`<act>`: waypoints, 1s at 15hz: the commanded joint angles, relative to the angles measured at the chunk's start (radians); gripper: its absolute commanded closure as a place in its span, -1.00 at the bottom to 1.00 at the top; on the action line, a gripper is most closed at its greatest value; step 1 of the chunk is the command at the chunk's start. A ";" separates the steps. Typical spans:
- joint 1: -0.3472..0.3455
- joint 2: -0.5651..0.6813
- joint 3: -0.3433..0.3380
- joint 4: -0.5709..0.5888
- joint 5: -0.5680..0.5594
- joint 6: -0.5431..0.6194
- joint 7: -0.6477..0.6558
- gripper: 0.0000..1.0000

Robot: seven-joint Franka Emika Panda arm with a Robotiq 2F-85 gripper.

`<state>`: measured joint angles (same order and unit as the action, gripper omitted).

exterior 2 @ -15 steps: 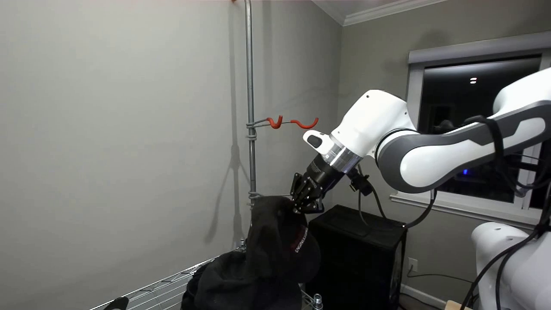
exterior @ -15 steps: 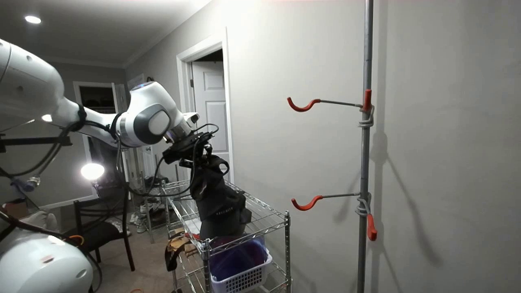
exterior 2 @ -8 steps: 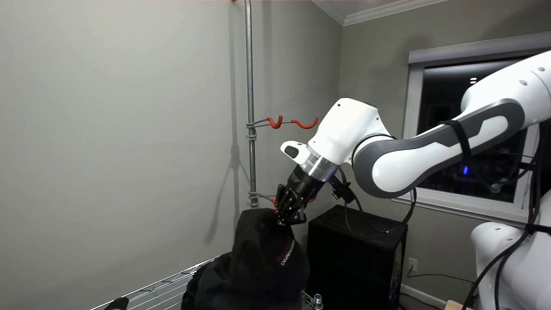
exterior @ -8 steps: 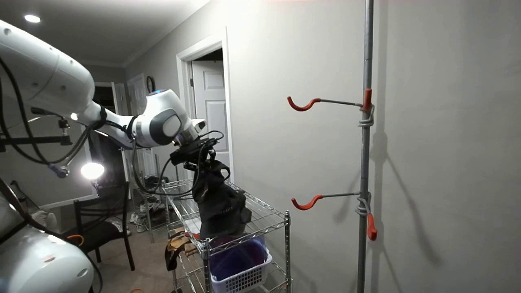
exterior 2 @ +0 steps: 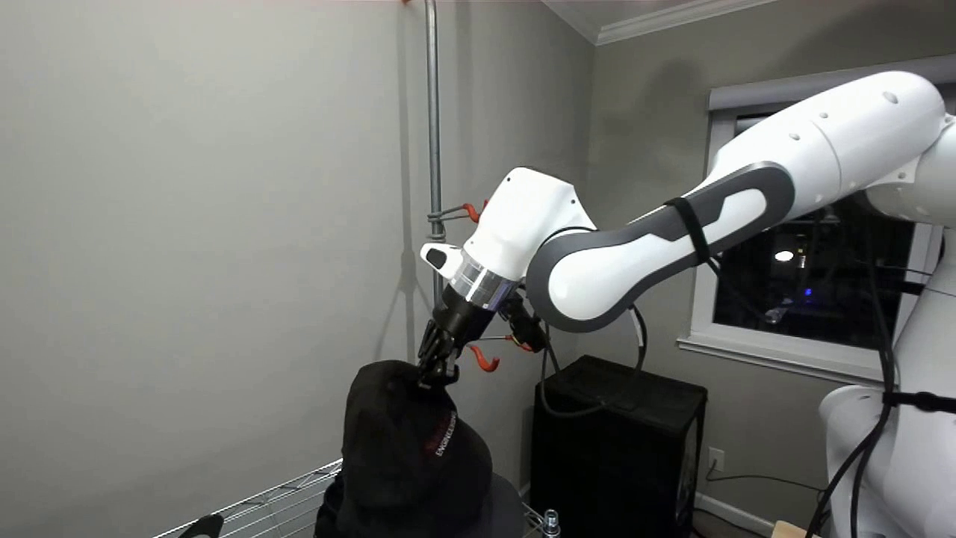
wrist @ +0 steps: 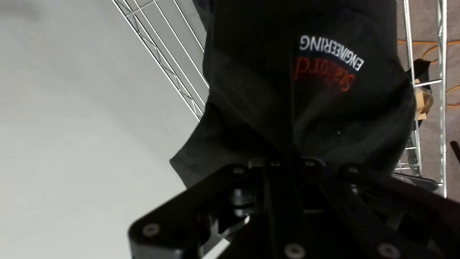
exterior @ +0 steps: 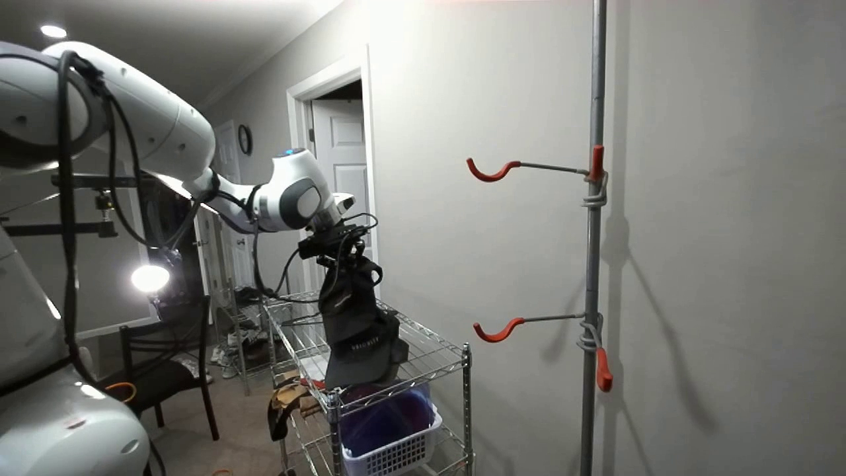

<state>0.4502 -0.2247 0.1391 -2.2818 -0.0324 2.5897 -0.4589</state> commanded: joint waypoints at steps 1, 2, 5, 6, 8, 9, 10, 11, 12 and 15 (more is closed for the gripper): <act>-0.075 0.138 0.040 0.103 -0.022 0.004 0.057 0.99; -0.090 0.166 0.044 0.118 -0.025 0.004 0.063 0.99; -0.132 0.236 0.051 0.150 -0.049 -0.010 0.078 0.99; -0.141 0.250 0.054 0.153 -0.048 -0.015 0.069 0.78; -0.154 0.272 0.061 0.161 -0.036 -0.023 0.055 0.31; -0.158 0.279 0.064 0.164 -0.035 -0.026 0.052 0.20; -0.162 0.285 0.068 0.167 -0.037 -0.026 0.054 0.05; -0.165 0.288 0.070 0.170 -0.036 -0.027 0.051 -0.06; -0.167 0.290 0.073 0.171 -0.035 -0.028 0.049 -0.18; -0.173 0.286 0.078 0.168 -0.040 -0.025 0.052 -0.58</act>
<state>0.3020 0.0615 0.1953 -2.1263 -0.0547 2.5882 -0.4156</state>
